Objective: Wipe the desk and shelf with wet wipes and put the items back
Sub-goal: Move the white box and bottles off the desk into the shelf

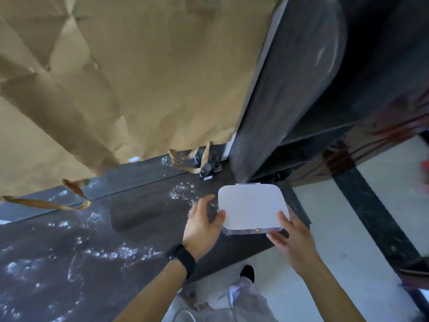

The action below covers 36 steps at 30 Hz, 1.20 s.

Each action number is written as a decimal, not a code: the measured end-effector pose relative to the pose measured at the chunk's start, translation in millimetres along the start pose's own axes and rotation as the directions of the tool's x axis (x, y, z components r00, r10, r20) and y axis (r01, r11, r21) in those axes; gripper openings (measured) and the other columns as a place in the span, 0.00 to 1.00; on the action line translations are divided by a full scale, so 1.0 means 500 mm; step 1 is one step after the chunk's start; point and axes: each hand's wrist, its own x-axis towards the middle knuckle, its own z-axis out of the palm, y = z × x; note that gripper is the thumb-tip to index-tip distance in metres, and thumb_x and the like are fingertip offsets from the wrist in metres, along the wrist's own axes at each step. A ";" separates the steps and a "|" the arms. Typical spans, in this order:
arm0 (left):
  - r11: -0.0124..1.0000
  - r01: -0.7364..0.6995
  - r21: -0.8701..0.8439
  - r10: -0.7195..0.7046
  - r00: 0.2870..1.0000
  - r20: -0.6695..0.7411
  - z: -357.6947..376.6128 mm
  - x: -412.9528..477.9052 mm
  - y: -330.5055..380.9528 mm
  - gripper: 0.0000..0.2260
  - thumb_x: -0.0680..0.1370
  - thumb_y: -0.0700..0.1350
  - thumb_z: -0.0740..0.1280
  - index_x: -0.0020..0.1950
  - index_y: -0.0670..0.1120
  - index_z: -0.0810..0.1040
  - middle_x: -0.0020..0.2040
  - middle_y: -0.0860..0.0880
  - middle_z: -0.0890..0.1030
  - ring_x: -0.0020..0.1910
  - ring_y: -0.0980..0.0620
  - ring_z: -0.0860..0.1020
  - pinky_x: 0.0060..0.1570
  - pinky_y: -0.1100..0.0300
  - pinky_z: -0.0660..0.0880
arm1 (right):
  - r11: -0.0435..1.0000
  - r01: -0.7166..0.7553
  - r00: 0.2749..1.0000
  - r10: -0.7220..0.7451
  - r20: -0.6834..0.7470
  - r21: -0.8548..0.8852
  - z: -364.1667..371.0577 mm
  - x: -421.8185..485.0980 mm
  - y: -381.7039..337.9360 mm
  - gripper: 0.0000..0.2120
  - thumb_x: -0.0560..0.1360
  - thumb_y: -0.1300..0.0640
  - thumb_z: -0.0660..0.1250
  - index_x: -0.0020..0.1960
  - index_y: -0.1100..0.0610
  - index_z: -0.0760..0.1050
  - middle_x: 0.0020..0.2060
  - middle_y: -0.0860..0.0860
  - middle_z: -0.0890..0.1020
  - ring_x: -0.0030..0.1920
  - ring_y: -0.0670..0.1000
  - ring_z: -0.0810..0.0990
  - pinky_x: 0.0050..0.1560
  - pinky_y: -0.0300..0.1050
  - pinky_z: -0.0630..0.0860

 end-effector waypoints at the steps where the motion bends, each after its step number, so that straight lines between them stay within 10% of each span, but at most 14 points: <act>1: 0.988 -0.127 0.093 0.134 0.988 -0.072 0.022 0.007 0.039 0.24 0.78 0.49 0.68 0.73 0.50 0.66 0.72 0.49 0.68 0.62 0.54 0.72 0.60 0.63 0.67 | 1.000 0.014 1.000 -0.013 -0.022 0.024 -0.041 0.011 -0.014 0.14 0.80 0.57 0.66 0.65 0.49 0.71 0.53 0.50 0.79 0.51 0.53 0.81 0.49 0.50 0.84; 4: 0.785 -0.403 0.469 0.555 0.795 -0.245 0.081 0.038 0.154 0.32 0.77 0.47 0.67 0.79 0.44 0.58 0.79 0.42 0.54 0.78 0.44 0.56 0.74 0.47 0.57 | 0.998 0.044 0.998 -0.042 -0.038 0.042 -0.143 0.061 -0.062 0.16 0.80 0.58 0.65 0.68 0.53 0.70 0.52 0.50 0.78 0.51 0.53 0.80 0.49 0.50 0.84; 7: 0.468 -0.386 0.795 0.805 0.557 -0.203 0.121 0.081 0.247 0.33 0.80 0.47 0.63 0.80 0.45 0.50 0.80 0.46 0.51 0.79 0.49 0.47 0.74 0.40 0.49 | 0.997 0.047 0.999 -0.047 0.002 0.061 -0.193 0.137 -0.117 0.17 0.80 0.59 0.66 0.68 0.55 0.72 0.55 0.51 0.77 0.53 0.52 0.81 0.44 0.45 0.84; 9: 0.306 -0.312 0.899 0.848 0.520 -0.108 0.134 0.118 0.290 0.32 0.82 0.48 0.60 0.80 0.46 0.45 0.80 0.48 0.47 0.79 0.52 0.45 0.74 0.40 0.48 | 0.992 0.002 0.999 -0.007 0.043 0.128 -0.201 0.189 -0.153 0.19 0.78 0.57 0.68 0.68 0.50 0.73 0.58 0.52 0.77 0.56 0.57 0.81 0.51 0.50 0.83; 18: 0.195 -0.045 0.980 0.831 0.539 -0.141 0.167 0.141 0.316 0.35 0.80 0.43 0.64 0.80 0.44 0.45 0.80 0.49 0.37 0.79 0.47 0.48 0.74 0.42 0.55 | 0.983 0.108 0.988 -0.090 0.124 -0.147 -0.107 0.379 -0.239 0.22 0.77 0.51 0.70 0.68 0.57 0.72 0.61 0.56 0.79 0.55 0.57 0.81 0.58 0.51 0.78; 21: 0.214 -0.035 0.976 0.815 0.558 -0.158 0.176 0.132 0.324 0.39 0.77 0.41 0.66 0.80 0.44 0.44 0.80 0.49 0.37 0.79 0.48 0.45 0.74 0.41 0.54 | 0.763 0.249 0.966 -0.240 0.096 -0.596 -0.085 0.415 -0.248 0.24 0.79 0.45 0.64 0.71 0.56 0.71 0.67 0.56 0.77 0.65 0.61 0.76 0.64 0.51 0.73; 28: 0.348 -0.141 0.927 0.701 0.696 -0.157 0.173 0.079 0.340 0.41 0.73 0.39 0.65 0.81 0.48 0.46 0.81 0.52 0.42 0.78 0.44 0.55 0.72 0.39 0.61 | 0.624 0.319 0.948 -0.208 0.241 -0.714 -0.075 0.413 -0.276 0.27 0.81 0.47 0.62 0.75 0.57 0.65 0.72 0.56 0.71 0.70 0.60 0.71 0.65 0.49 0.69; 33: 0.493 -0.033 0.869 0.502 0.827 -0.253 0.184 0.016 0.256 0.22 0.74 0.49 0.64 0.68 0.48 0.74 0.66 0.46 0.77 0.70 0.43 0.70 0.70 0.41 0.62 | 0.089 0.685 0.643 -0.540 0.543 -0.723 -0.170 0.287 -0.228 0.21 0.79 0.46 0.63 0.69 0.53 0.74 0.68 0.51 0.75 0.71 0.56 0.69 0.71 0.52 0.64; 36: 0.569 0.002 0.822 0.340 0.910 -0.237 0.206 -0.011 0.183 0.17 0.74 0.54 0.59 0.58 0.51 0.80 0.55 0.50 0.82 0.59 0.44 0.78 0.63 0.46 0.70 | -0.015 0.724 0.514 -0.655 0.554 -0.690 -0.233 0.199 -0.189 0.21 0.77 0.42 0.60 0.64 0.49 0.78 0.64 0.48 0.79 0.68 0.56 0.71 0.67 0.54 0.70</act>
